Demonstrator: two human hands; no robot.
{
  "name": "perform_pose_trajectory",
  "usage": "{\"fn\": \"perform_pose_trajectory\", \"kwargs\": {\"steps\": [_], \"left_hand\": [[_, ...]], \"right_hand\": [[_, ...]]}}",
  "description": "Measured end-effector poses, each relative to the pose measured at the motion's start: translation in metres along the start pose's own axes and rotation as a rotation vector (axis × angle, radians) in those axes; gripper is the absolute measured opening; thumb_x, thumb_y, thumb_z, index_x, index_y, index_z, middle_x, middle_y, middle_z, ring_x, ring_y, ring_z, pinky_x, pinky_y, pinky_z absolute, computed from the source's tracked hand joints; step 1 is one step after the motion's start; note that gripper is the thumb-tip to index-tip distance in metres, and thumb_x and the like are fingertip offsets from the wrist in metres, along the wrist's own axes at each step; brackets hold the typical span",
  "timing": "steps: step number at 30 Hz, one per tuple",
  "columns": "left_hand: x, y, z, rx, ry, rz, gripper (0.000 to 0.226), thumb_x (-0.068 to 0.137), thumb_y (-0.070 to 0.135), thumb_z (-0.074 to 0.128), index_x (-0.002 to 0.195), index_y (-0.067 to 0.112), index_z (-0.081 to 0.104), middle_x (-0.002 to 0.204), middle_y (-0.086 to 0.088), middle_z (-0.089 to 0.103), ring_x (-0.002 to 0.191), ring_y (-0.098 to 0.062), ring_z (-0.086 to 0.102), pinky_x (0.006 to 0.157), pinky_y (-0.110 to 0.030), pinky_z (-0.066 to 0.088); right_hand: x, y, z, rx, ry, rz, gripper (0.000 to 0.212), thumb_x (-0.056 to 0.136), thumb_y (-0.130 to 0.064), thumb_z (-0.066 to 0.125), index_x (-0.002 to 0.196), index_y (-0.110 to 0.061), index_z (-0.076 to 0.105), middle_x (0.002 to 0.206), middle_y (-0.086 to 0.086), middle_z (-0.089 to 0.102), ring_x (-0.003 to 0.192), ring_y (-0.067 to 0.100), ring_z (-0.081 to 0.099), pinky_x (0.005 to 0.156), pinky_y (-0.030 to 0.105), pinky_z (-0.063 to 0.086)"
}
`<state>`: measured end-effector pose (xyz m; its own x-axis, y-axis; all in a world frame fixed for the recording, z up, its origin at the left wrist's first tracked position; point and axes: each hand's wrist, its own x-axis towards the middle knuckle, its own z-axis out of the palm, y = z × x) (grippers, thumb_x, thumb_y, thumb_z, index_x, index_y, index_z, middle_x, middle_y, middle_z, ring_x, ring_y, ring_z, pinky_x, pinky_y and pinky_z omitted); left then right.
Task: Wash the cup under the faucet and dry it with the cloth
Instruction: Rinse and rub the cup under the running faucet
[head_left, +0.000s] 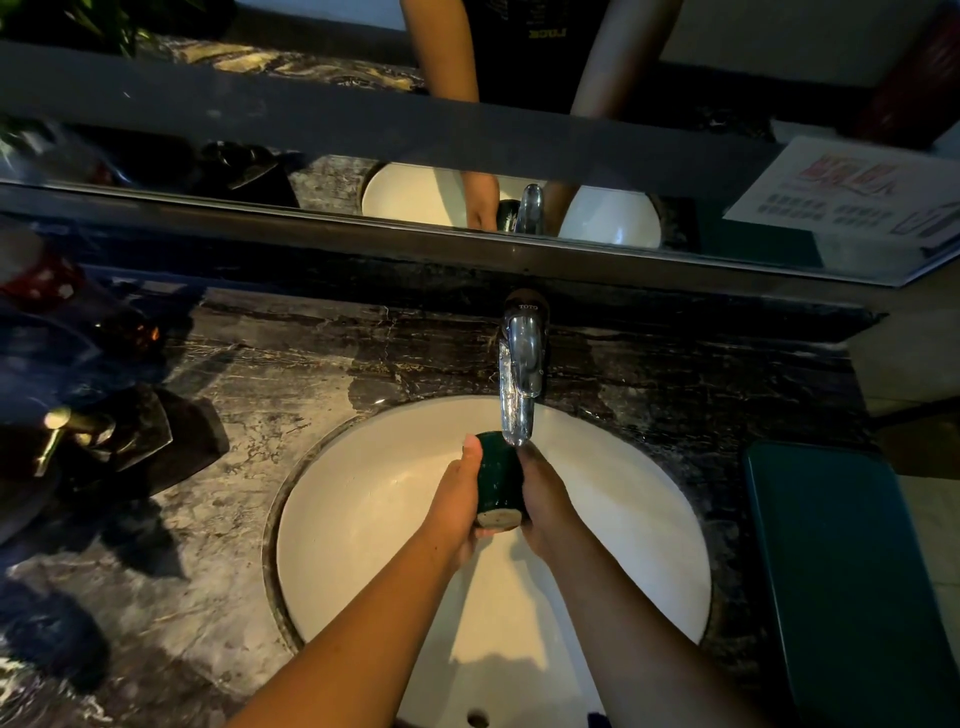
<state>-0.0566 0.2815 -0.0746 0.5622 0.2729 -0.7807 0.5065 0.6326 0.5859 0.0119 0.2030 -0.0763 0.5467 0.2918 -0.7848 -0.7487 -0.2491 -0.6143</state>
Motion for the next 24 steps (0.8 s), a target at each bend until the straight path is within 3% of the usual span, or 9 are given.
{"fn": "perform_pose_trajectory", "kwargs": {"steps": [6,10,12,14,16,21,24], "left_hand": [[0.002,0.000,0.001,0.022,0.072,-0.070,0.056,0.107,0.054,0.027,0.115,0.014,0.066,0.100,-0.015,0.075,0.082,-0.024,0.072,0.060,-0.027,0.055],[0.000,0.001,0.005,-0.013,0.106,-0.082,0.056,0.108,0.051,0.026,0.119,0.014,0.066,0.103,-0.015,0.073,0.080,-0.022,0.069,0.051,-0.021,0.050],[-0.003,0.003,0.007,-0.006,0.118,-0.080,0.060,0.104,0.060,0.027,0.125,0.015,0.061,0.107,-0.014,0.072,0.087,-0.023,0.071,0.054,-0.021,0.052],[-0.005,0.005,0.009,0.081,0.110,-0.068,0.068,0.096,0.072,0.034,0.128,0.015,0.051,0.115,-0.014,0.069,0.099,-0.027,0.070,0.064,-0.029,0.053],[-0.008,0.007,0.010,0.161,0.134,-0.017,0.065,0.092,0.072,0.044,0.119,0.013,0.046,0.116,-0.014,0.064,0.105,-0.027,0.068,0.070,-0.035,0.055],[-0.010,0.007,0.006,0.128,0.099,0.043,0.066,0.098,0.067,0.038,0.124,0.010,0.060,0.112,-0.019,0.072,0.101,-0.034,0.072,0.068,-0.038,0.058],[-0.012,0.007,0.005,0.080,0.067,0.032,0.059,0.103,0.061,0.030,0.116,0.017,0.067,0.113,-0.021,0.074,0.103,-0.035,0.072,0.091,-0.051,0.059]], "right_hand": [[-0.003,0.001,-0.001,0.010,0.044,-0.010,0.031,0.108,-0.042,0.037,0.102,-0.028,0.064,0.111,0.010,0.072,0.106,0.029,0.069,0.101,0.052,0.053],[-0.004,-0.004,0.001,-0.114,0.002,-0.056,0.032,0.109,-0.039,0.033,0.096,-0.030,0.061,0.106,0.007,0.069,0.104,0.027,0.067,0.103,0.051,0.051],[-0.004,-0.004,0.003,-0.165,-0.012,-0.069,0.029,0.107,-0.043,0.039,0.103,-0.025,0.061,0.105,0.005,0.069,0.100,0.025,0.067,0.100,0.049,0.054],[-0.002,-0.002,0.005,-0.204,-0.028,-0.078,0.040,0.101,-0.053,0.048,0.120,-0.020,0.059,0.113,0.007,0.069,0.103,0.026,0.069,0.098,0.050,0.055],[-0.004,-0.001,0.007,-0.217,-0.035,-0.095,0.048,0.096,-0.058,0.053,0.125,-0.020,0.056,0.117,0.007,0.069,0.105,0.026,0.069,0.097,0.051,0.056],[0.000,0.002,-0.001,-0.099,-0.100,-0.072,0.045,0.097,-0.048,0.061,0.133,-0.023,0.053,0.123,0.008,0.069,0.112,0.028,0.069,0.098,0.052,0.056],[0.001,0.004,-0.005,0.028,-0.063,-0.002,0.036,0.104,-0.043,0.049,0.131,-0.022,0.060,0.121,0.011,0.071,0.111,0.029,0.069,0.096,0.047,0.056]]}}
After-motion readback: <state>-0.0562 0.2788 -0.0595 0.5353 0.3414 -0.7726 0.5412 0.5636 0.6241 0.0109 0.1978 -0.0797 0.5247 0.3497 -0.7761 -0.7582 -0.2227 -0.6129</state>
